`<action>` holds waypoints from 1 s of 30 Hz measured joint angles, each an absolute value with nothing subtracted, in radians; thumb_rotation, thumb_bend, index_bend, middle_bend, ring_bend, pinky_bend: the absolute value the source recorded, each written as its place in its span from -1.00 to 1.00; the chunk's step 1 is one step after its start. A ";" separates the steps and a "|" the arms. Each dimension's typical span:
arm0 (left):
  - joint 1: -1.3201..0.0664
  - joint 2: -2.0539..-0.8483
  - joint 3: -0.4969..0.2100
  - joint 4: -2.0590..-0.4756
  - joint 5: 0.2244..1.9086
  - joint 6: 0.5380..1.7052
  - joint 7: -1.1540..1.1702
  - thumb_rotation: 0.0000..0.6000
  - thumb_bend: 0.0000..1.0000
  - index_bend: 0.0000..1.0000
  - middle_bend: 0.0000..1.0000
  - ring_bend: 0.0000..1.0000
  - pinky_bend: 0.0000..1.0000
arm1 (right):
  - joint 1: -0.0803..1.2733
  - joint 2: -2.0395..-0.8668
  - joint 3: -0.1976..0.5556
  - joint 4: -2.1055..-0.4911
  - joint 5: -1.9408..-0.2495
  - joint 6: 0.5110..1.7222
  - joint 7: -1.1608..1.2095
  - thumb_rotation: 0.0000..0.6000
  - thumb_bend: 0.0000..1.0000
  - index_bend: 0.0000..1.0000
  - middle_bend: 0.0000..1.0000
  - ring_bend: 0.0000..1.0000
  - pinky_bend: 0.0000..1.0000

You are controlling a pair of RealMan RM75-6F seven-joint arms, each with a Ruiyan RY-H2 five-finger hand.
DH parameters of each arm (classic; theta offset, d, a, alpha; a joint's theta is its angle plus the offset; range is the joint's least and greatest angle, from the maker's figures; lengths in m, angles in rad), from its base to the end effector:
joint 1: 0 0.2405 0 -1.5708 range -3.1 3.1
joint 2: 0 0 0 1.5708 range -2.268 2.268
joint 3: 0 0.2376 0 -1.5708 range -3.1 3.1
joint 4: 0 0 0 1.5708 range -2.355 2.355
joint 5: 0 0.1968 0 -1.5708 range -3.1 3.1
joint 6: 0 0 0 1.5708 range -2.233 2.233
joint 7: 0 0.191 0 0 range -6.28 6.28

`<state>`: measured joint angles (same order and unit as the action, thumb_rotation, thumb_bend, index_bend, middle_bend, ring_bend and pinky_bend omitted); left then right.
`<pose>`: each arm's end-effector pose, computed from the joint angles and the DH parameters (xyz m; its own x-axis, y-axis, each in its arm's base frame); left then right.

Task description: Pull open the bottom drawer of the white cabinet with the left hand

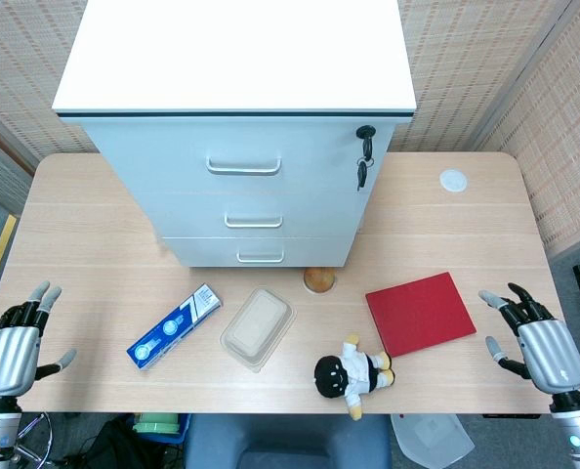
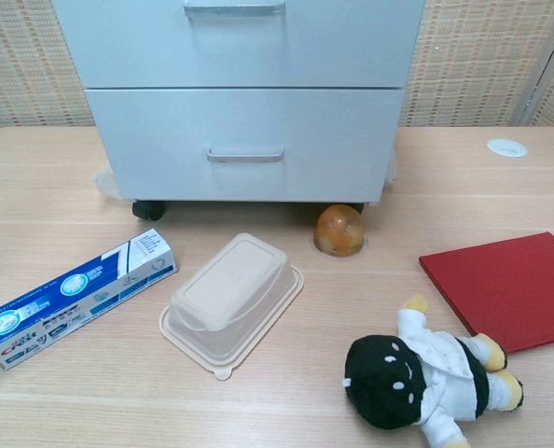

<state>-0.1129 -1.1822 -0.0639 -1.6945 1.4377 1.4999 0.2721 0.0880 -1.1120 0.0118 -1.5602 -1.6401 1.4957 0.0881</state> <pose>-0.2700 0.2339 0.1457 0.5030 -0.0166 0.8642 0.8643 0.0209 -0.5026 -0.2777 -0.2177 0.1535 0.3806 -0.0356 0.9240 -0.9169 -0.1444 0.3721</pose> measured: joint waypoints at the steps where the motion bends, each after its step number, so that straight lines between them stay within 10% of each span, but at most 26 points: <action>1: -0.113 -1.182 -0.064 -1.694 1.438 1.500 0.271 1.00 -0.81 -0.80 -0.85 -0.59 -0.58 | 0.088 -1.112 0.012 -1.561 -1.640 1.496 0.088 1.00 -0.29 -0.62 -0.40 -0.64 -0.47; 17: -0.178 -1.190 -0.077 -1.680 1.529 1.465 0.210 1.00 -0.81 -0.73 -0.66 -0.39 -0.38 | 0.070 -1.096 0.024 -1.576 -1.623 1.537 0.074 1.00 -0.29 -0.62 -0.40 -0.64 -0.47; 25: -0.264 -1.191 -0.098 -1.707 1.596 1.399 0.152 1.00 -0.50 -0.46 0.16 0.31 0.38 | 0.078 -1.086 0.037 -1.586 -1.616 1.536 0.065 1.00 -0.29 -0.62 -0.40 -0.64 -0.47; 30: -0.338 -1.199 -0.108 -1.728 1.628 1.323 0.128 1.00 0.06 -0.44 0.56 0.67 0.75 | 0.085 -1.087 0.040 -1.583 -1.609 1.525 0.066 1.00 -0.29 -0.62 -0.40 -0.64 -0.47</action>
<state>-0.3385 -1.1987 -0.1079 -1.7282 1.6279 1.3229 0.1284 0.0845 -1.0872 0.0402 -1.5826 -1.6092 1.5253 0.0659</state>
